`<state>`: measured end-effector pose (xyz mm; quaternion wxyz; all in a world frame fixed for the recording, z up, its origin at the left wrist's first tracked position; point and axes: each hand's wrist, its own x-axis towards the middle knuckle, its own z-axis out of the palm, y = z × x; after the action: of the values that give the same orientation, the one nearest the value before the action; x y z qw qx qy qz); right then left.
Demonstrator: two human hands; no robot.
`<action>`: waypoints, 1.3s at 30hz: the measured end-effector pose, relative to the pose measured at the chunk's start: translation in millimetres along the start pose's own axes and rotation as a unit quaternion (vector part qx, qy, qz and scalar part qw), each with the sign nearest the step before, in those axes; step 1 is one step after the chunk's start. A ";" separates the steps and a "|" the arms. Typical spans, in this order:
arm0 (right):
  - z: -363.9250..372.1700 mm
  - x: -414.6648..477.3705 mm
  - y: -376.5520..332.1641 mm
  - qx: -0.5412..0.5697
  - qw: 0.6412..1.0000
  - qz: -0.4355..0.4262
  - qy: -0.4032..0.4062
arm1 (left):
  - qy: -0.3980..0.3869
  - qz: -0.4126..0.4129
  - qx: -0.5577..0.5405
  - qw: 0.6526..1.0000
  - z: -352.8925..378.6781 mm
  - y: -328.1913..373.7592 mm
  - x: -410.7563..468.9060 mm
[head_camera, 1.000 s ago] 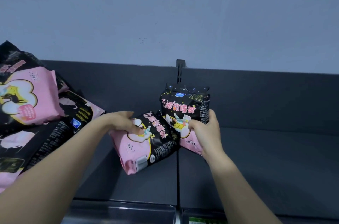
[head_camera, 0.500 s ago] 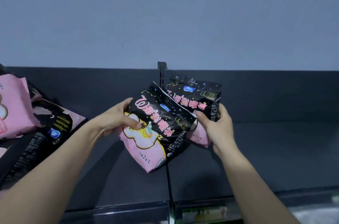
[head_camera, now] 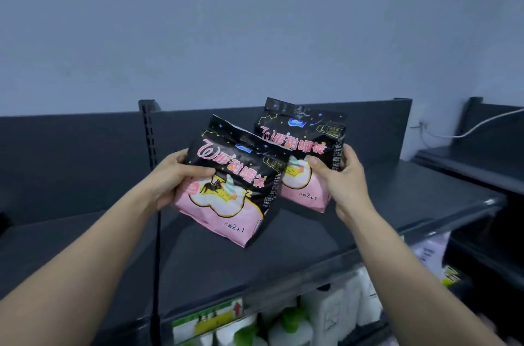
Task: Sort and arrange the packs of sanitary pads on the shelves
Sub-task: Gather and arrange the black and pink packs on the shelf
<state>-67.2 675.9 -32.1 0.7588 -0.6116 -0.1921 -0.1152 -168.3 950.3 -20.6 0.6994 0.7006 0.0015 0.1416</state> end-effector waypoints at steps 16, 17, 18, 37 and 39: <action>-357.0 77.3 -36.2 -0.157 0.976 -0.009 0.149 | -0.145 -0.004 -0.098 0.985 356.2 -46.4 111.5; -377.2 79.3 -38.1 -0.163 0.973 -0.008 0.161 | -0.155 -0.011 -0.104 0.982 377.9 -49.4 117.6; -396.3 81.6 -39.9 -0.171 0.970 -0.008 0.174 | -0.167 -0.015 -0.110 0.980 399.5 -51.7 123.5; -650.5 202.5 -36.0 -0.338 0.873 -0.006 0.351 | -0.310 -0.067 -0.168 0.933 710.1 -84.5 319.3; -667.6 222.7 -35.6 -0.346 0.865 0.003 0.364 | -0.312 -0.073 -0.171 0.932 732.6 -86.6 349.4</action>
<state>219.1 32.1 -23.3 0.5148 -0.7502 0.1514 -0.3863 331.0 304.6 -23.5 0.7825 0.5768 -0.1897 -0.1377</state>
